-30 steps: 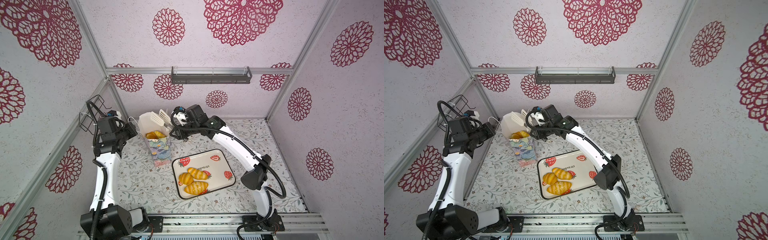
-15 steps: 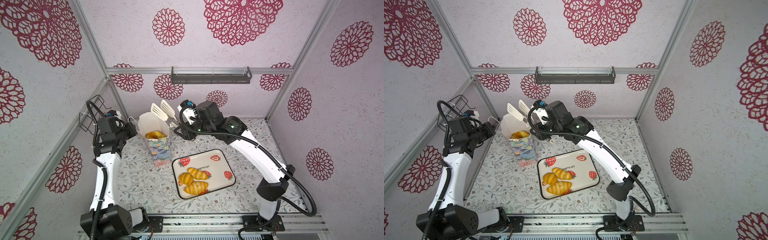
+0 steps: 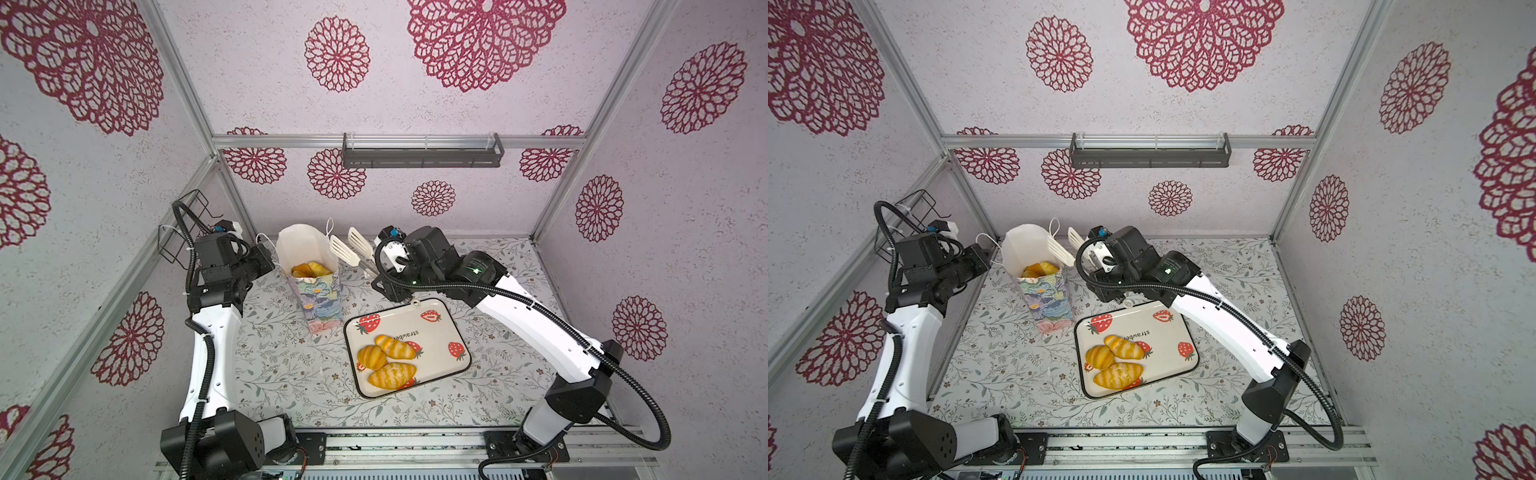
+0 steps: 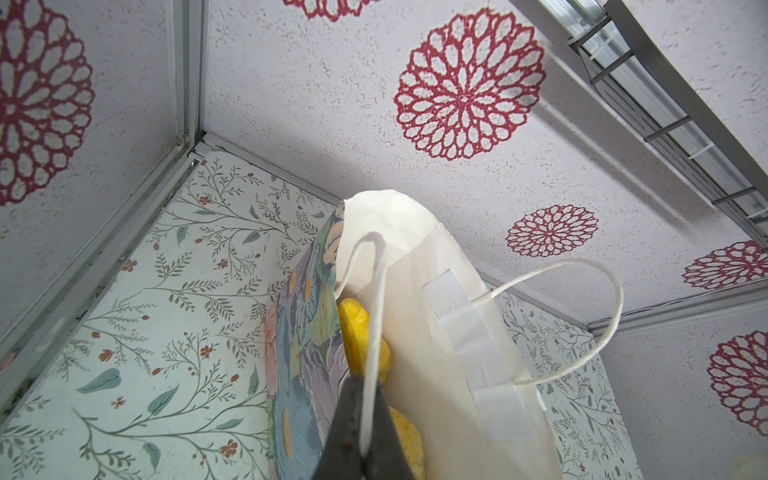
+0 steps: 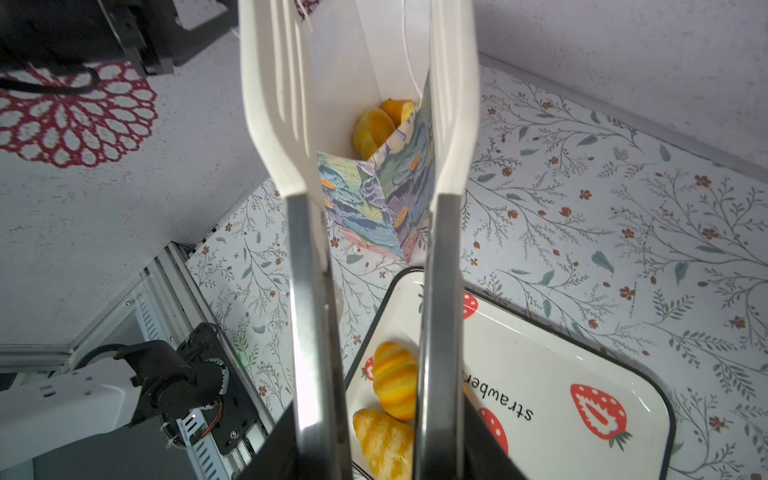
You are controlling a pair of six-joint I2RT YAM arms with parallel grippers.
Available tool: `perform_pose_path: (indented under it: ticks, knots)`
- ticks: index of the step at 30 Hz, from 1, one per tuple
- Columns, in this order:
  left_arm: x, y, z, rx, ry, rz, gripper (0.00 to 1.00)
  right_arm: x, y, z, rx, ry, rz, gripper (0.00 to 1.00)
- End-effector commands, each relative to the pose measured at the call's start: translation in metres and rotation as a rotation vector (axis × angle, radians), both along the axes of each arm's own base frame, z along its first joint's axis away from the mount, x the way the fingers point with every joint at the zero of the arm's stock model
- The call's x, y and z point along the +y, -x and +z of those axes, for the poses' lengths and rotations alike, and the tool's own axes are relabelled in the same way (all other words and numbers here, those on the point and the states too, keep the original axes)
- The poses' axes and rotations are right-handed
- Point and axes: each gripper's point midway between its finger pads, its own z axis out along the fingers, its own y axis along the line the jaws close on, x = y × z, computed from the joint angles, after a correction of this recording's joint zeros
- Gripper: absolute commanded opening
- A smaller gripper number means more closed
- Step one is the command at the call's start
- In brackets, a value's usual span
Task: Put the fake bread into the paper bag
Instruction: 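Raise the open tongs from the bag and move back over the tray, then lower the tongs and close them around the striped bun farthest from the robot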
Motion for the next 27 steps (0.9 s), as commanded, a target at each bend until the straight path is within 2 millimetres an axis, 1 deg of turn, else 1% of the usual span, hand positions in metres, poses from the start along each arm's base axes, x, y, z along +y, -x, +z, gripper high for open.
perform_pose_path:
  ticks: [1,7,23,27]
  knots:
    - [0.002,0.001,0.008,-0.035,-0.005,0.002,0.0,-0.017,0.004,0.026,-0.07,-0.053,-0.031,0.44]
    - [0.002,0.001,0.008,-0.033,-0.005,0.003,0.0,-0.031,0.013,-0.009,-0.005,0.013,-0.047,0.44]
    - [0.002,-0.001,0.004,-0.027,0.002,0.004,0.0,-0.062,0.039,-0.072,0.128,0.18,-0.045,0.44]
    - [0.002,-0.002,0.004,-0.025,0.003,0.003,0.0,-0.071,0.046,-0.091,0.167,0.234,-0.043,0.44]
